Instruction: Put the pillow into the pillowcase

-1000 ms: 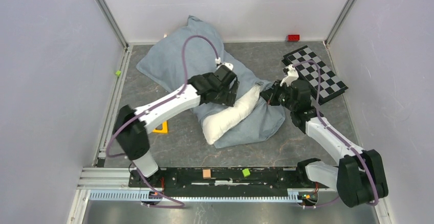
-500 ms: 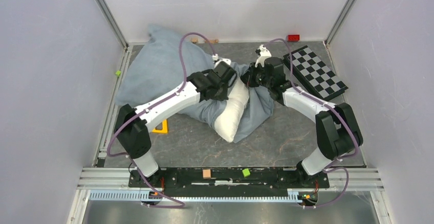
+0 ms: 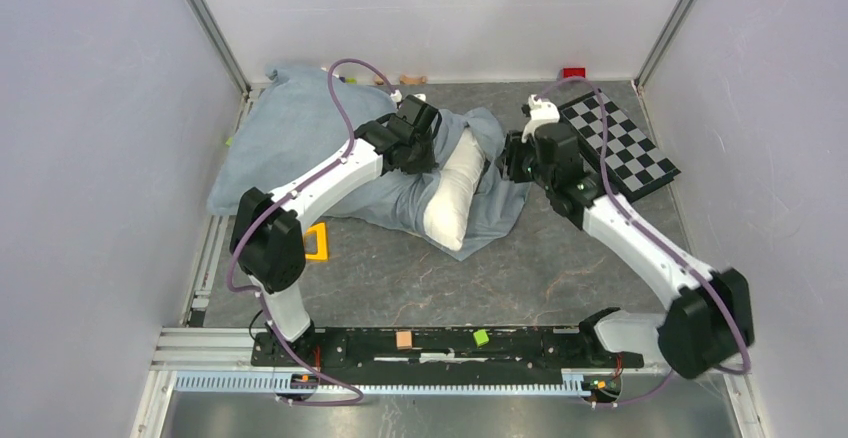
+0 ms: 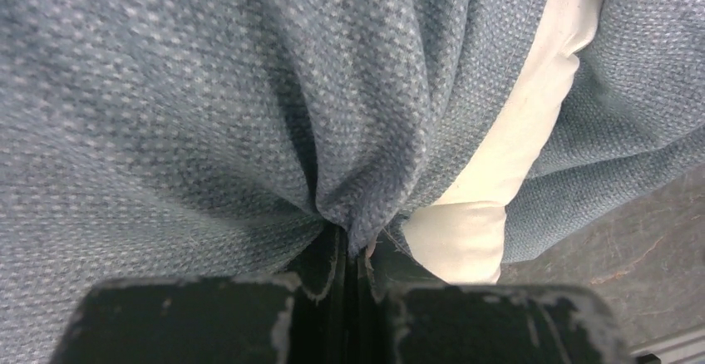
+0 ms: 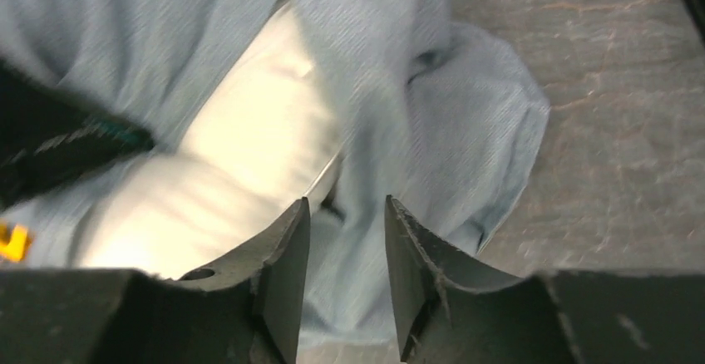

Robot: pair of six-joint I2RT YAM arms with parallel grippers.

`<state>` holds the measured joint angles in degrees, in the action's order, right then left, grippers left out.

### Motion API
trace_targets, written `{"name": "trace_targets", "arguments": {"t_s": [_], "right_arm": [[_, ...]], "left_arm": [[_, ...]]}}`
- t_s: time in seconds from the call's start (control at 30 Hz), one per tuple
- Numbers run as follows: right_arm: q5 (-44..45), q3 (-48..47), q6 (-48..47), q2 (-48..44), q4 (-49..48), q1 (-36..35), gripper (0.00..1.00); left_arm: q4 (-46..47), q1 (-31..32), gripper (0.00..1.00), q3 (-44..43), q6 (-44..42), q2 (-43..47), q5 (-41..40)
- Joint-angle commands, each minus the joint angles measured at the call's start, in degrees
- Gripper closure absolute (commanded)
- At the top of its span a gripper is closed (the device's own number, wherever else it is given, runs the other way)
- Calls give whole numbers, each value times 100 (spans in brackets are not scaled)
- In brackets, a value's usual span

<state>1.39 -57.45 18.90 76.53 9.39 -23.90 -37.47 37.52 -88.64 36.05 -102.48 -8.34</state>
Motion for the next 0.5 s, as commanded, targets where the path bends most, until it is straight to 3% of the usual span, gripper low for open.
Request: {"name": "trace_targets", "arguments": {"t_s": [0.0, 0.07, 0.17, 0.47], "right_arm": [[476, 830, 646, -910, -129, -673, 62], [575, 1126, 929, -1068, -413, -955, 66], [558, 1174, 1144, -790, -736, -1161, 66], [983, 1332, 1978, 302, -1461, -893, 64]], "left_arm": [[101, 10, 98, -130, 236, -248, 198], [103, 10, 98, -154, 240, -255, 217], [101, 8, 98, -181, 220, -257, 247], [52, -34, 98, -242, 156, -163, 195]]}}
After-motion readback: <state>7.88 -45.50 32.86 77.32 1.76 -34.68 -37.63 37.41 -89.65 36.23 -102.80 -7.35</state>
